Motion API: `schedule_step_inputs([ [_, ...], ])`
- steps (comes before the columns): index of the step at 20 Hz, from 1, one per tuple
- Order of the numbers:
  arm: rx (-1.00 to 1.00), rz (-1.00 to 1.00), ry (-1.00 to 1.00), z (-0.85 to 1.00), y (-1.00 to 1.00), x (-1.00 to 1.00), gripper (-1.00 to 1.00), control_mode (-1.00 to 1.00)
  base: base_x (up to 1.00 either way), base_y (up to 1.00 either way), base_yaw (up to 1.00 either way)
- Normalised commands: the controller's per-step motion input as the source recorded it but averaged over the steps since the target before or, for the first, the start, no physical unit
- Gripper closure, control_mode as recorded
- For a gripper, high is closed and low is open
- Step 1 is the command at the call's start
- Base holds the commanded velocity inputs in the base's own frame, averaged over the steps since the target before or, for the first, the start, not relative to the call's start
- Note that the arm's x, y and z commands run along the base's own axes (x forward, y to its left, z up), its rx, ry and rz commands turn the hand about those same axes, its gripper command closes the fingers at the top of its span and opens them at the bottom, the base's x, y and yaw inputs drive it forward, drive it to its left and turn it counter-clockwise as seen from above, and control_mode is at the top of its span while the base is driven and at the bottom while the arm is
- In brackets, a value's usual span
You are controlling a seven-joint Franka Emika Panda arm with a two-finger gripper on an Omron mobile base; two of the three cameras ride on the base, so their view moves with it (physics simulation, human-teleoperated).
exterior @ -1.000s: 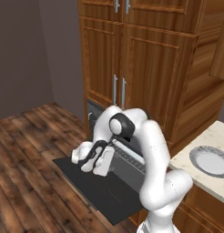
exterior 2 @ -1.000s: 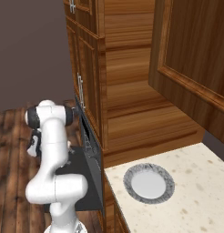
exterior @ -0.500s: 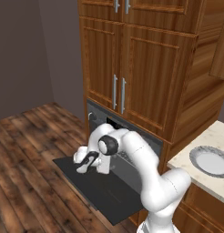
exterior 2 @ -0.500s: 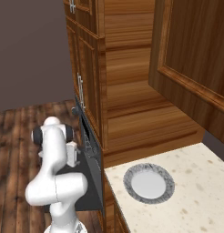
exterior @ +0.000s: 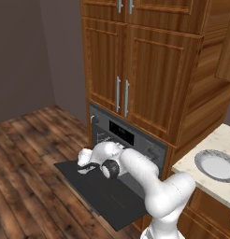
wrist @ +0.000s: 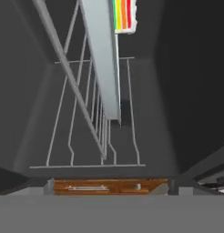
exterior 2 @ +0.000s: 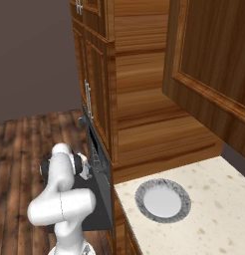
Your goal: Take the baked cake out of the oven and place it on the plate for cooling. Then close the oven door.
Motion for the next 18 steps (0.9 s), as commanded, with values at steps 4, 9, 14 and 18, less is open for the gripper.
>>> schedule_step_inputs([
  [4, 0.04, -0.03, 0.07, 0.00, -0.31, 0.17, -1.00, -1.00, 0.00, 0.00, 0.00],
  [9, 0.06, 0.24, 0.07, -0.09, -0.26, 0.00, -1.00, -1.00, 0.00, 0.00, 0.00],
  [14, 0.00, 0.32, 0.00, -0.16, -0.18, 0.03, -1.00, -1.00, 0.00, 0.00, 0.00],
  [18, 0.00, 0.27, 0.00, -0.11, -0.10, 0.23, -1.00, -1.00, 0.00, 0.00, 0.00],
])
